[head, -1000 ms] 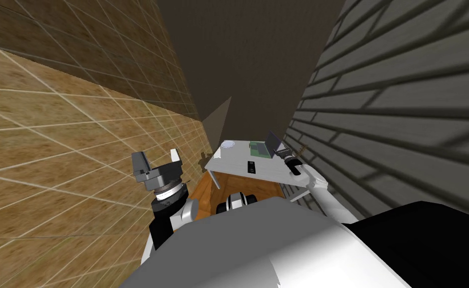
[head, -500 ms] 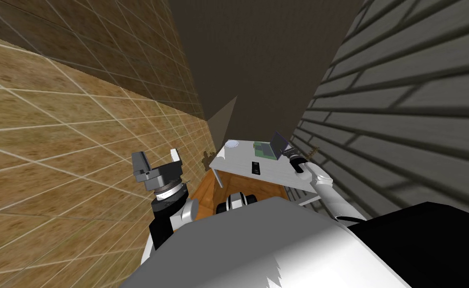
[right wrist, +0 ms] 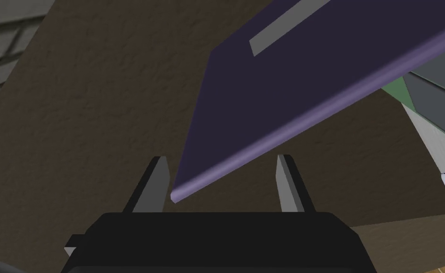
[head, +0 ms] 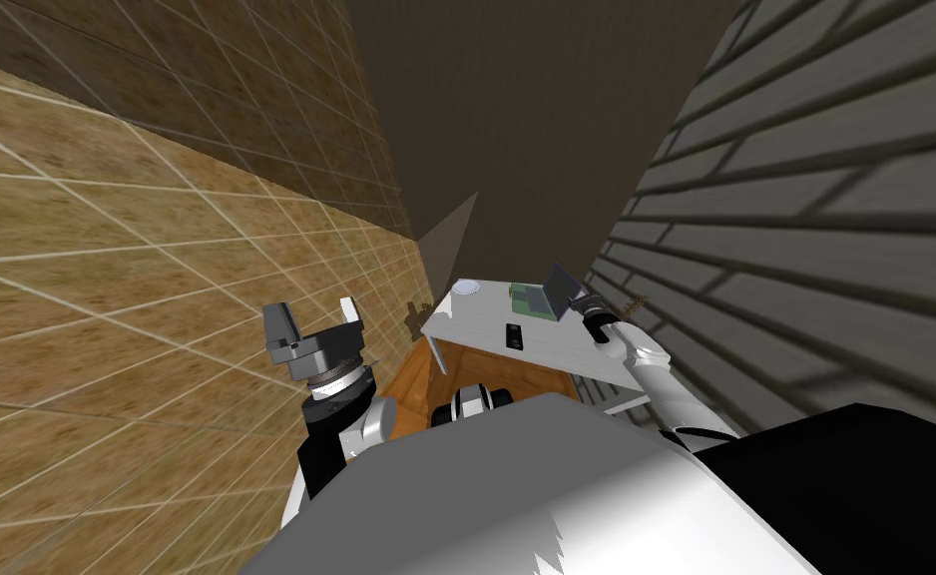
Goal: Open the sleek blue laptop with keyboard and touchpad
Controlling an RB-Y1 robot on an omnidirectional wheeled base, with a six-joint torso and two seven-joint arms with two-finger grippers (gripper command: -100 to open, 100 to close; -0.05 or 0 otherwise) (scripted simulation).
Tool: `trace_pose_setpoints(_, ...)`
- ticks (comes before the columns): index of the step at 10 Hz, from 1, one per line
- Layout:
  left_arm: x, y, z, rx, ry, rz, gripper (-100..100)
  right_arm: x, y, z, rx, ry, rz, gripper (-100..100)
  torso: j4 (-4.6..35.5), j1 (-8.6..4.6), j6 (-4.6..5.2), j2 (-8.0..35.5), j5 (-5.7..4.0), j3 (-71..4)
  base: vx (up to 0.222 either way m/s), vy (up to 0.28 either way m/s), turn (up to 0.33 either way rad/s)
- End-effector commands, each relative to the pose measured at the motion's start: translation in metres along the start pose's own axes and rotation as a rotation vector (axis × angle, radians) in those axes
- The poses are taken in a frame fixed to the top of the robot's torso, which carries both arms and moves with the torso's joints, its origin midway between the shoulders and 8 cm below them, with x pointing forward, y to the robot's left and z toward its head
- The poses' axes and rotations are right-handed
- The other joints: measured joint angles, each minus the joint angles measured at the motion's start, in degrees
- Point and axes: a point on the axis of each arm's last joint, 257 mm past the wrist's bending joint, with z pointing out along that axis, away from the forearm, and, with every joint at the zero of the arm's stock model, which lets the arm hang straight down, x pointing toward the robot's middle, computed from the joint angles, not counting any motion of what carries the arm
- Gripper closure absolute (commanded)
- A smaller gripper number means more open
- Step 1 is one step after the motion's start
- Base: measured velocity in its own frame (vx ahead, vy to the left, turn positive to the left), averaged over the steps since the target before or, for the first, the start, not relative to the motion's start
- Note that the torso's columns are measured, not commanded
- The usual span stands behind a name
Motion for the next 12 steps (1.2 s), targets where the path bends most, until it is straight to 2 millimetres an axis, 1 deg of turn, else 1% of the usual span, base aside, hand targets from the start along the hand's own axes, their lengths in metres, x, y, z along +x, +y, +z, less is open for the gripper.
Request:
trace_pose_setpoints(1, 0.0, 0.0, 0.0, 0.0, 0.0, 0.0, 0, 0.002, 0.0, -0.006, -0.001, 0.005, -0.118, 100, -0.18, 0.14, 0.08, -0.25, 0.13, -0.16, 0.053, 0.081, 0.036)
trace_pose_setpoints(2, 0.0, 0.0, 0.0, 0.0, 0.0, 0.0, 0, 0.003, 0.001, -0.008, -0.001, 0.006, -0.158, 100, -0.27, 0.18, 0.18, -0.38, 0.14, -0.3, 0.064, 0.092, -0.003)
trace_pose_setpoints(6, 0.0, 0.0, 0.0, 0.0, 0.0, 0.0, 0, 0.005, 0.001, -0.016, -0.001, 0.01, -0.315, 100, -0.07, -0.23, 0.01, -0.2, -0.04, -0.14, 0.058, 0.074, 0.014)
trace_pose_setpoints(8, 0.0, 0.0, 0.0, 0.0, 0.0, 0.0, 0, 0.005, 0.001, -0.02, 0.0, 0.012, -0.393, 100, -0.02, -0.17, 0.21, -0.05, 0.0, -0.05, 0.054, 0.062, 0.022)
trace_pose_setpoints(9, 0.0, 0.0, 0.0, 0.0, 0.0, 0.0, 0, 0.003, 0.001, -0.018, 0.0, 0.007, -0.364, 100, 0.03, -0.09, 0.28, 0.07, 0.05, 0.02, 0.026, 0.03, 0.009)
trace_pose_setpoints(12, 0.0, 0.0, 0.0, 0.0, 0.0, 0.0, 0, 0.004, 0.02, -0.028, -0.001, 0.023, -0.495, 100, 0.11, 0.03, 0.19, 0.21, 0.11, 0.12, 0.019, 0.0, 0.038)
